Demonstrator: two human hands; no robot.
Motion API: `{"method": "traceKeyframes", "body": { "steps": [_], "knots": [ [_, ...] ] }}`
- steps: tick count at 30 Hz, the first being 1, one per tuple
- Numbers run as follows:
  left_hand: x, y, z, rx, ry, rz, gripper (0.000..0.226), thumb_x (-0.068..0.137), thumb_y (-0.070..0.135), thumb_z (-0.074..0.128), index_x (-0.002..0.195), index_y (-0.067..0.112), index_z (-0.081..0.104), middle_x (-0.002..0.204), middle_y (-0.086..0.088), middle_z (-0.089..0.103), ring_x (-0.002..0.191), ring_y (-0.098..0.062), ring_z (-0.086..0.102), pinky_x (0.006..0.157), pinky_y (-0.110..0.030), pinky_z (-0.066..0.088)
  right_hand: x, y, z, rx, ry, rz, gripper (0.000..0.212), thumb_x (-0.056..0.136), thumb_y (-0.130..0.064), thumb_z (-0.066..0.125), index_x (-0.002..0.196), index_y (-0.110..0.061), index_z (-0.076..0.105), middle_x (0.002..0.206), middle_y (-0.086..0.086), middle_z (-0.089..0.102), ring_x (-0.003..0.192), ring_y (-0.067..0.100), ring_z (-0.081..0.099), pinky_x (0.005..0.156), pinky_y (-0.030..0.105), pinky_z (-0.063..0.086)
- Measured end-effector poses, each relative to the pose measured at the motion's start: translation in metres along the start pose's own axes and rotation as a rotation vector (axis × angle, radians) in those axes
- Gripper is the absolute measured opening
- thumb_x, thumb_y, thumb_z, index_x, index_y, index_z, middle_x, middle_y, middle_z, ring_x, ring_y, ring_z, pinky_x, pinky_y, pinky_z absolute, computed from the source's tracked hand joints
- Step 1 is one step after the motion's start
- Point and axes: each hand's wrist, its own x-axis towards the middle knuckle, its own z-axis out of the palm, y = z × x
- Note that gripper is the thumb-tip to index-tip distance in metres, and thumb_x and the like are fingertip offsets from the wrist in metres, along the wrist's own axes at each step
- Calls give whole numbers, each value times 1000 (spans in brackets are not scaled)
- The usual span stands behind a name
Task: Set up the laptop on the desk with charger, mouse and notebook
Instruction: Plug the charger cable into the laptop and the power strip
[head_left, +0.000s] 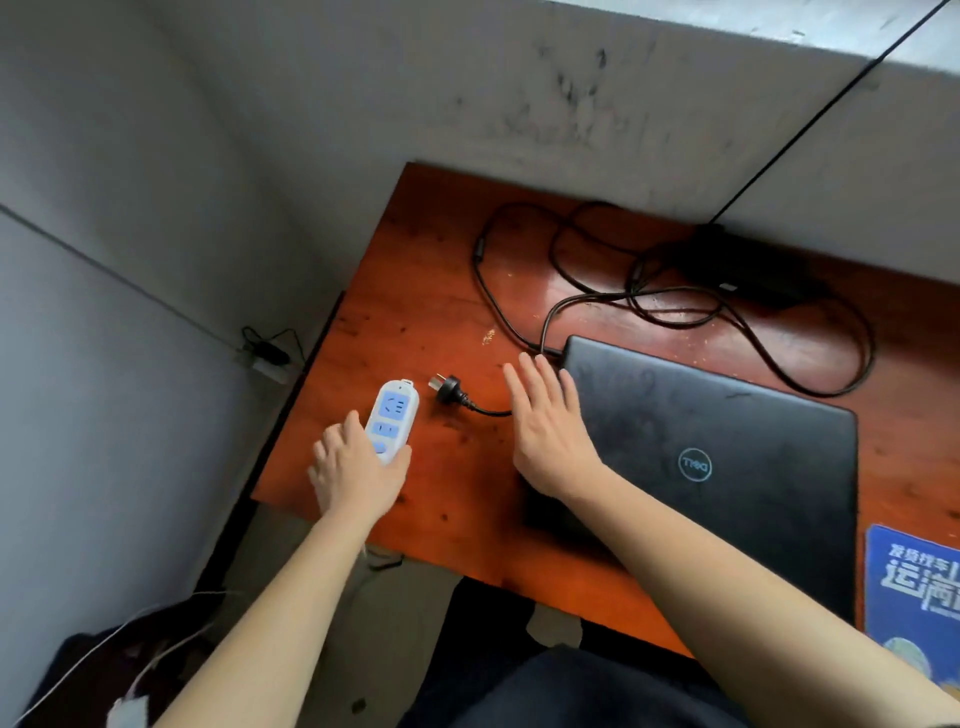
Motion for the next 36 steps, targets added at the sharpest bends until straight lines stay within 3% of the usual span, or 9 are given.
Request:
{"method": "traceKeyframes", "body": {
  "steps": [3,8,11,14,18,23,26,32,36],
  "knots": [
    [-7,-19,11,-39,-94,-38,84,86,54,65,150,13,28,144,-12,42,131,-32,41,103,-48,40,13,-37,11,14,-168,-92,75,97,-26,43,159,-6,5,156,17,37,147,35,29,124,54,2],
    [-19,-26,19,-78,-60,9,71,83,38,72,141,17,37,131,-9,48,122,-28,44,97,-40,45,8,-50,18,15,-346,18,51,102,-45,44,142,-13,38,126,14,62,111,38,62,91,44,45],
    [-21,-21,15,-78,-122,-30,75,75,37,76,136,20,36,126,-10,44,116,-30,46,93,-40,47,-1,-45,9,66,-343,-6,41,104,-45,41,130,-14,46,125,12,62,107,37,64,83,44,48],
    [-25,-11,14,-180,-149,-85,70,71,34,79,124,20,35,118,-9,40,102,-29,51,85,-38,50,-8,-38,-12,268,-328,28,42,103,-40,46,137,-17,41,126,13,63,109,37,62,85,41,46],
    [-33,3,8,-320,-84,-53,58,72,24,80,108,21,34,111,-7,49,88,-25,50,71,-33,44,-23,-28,-33,436,-221,52,44,102,-39,48,141,-23,35,102,7,68,93,33,65,71,34,39],
    [-40,17,-7,-312,-18,68,48,73,33,75,101,23,38,97,-3,60,87,-30,59,68,-32,45,-39,-23,-52,642,-177,137,60,99,-58,44,149,-27,34,125,-7,60,118,16,57,99,35,43],
    [-42,24,-21,-284,54,162,45,78,41,74,100,25,38,91,1,58,80,-22,62,57,-26,44,-43,-26,-61,729,-46,140,35,105,-49,37,131,-29,47,112,-11,63,108,14,60,89,31,42],
    [-52,32,-43,-268,140,276,52,79,45,77,109,20,43,95,3,55,77,-10,58,50,-14,35,-52,-42,-72,974,24,198,27,108,-43,34,89,-33,52,75,-26,55,73,-2,50,77,25,40],
    [-58,35,-49,-246,208,320,54,77,43,80,113,17,48,93,1,55,74,-10,55,50,-12,29,-52,-40,-70,1035,1,228,23,102,-47,49,119,-36,60,84,-30,63,82,-3,58,83,23,46]
  ]
}}
